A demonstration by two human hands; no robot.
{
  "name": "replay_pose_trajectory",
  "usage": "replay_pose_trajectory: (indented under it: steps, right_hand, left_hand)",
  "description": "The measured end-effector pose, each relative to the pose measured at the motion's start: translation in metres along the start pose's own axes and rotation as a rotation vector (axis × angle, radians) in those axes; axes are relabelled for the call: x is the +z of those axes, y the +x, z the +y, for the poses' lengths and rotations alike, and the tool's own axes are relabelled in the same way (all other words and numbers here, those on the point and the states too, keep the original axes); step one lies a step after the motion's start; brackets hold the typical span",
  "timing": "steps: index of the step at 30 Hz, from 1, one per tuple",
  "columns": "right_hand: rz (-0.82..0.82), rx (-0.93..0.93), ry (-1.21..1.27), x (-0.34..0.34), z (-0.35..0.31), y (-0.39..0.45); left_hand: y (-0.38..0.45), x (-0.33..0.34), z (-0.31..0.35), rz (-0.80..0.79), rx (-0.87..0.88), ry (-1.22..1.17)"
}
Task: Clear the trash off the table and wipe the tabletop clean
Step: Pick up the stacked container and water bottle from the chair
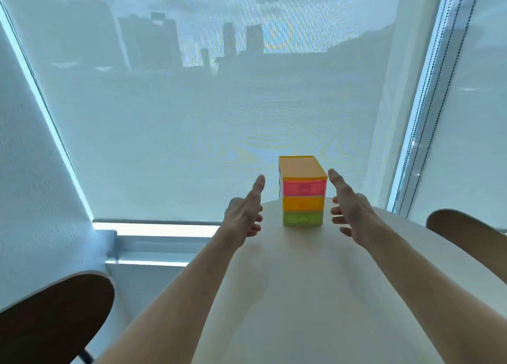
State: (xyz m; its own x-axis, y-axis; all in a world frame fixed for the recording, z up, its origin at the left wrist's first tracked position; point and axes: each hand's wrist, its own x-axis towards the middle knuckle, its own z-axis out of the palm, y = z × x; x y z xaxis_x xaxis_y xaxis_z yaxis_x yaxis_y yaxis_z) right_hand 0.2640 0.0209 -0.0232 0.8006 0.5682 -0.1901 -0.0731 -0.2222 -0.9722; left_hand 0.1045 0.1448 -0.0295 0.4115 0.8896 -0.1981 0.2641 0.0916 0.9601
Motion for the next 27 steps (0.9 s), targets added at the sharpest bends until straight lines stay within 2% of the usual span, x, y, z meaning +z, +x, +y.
replay_pose_trajectory:
  steps: [6, 12, 17, 27]
  right_hand:
    - [0.01, -0.112, -0.011, 0.022, 0.005, -0.047]
    - [-0.023, -0.276, -0.015, 0.054, 0.001, -0.118]
    - [-0.129, -0.344, -0.053, 0.082, 0.004, -0.183]
    - [-0.397, -0.461, -0.09, 0.151, 0.032, -0.281]
  left_hand:
    - [-0.036, -0.027, -0.013, 0.043, 0.044, 0.031]
    - [-0.088, -0.066, -0.032, 0.171, 0.2, -0.051]
    - [-0.136, -0.109, -0.057, 0.293, 0.288, -0.143]
    - [-0.217, -0.204, -0.125, 0.488, 0.314, -0.194]
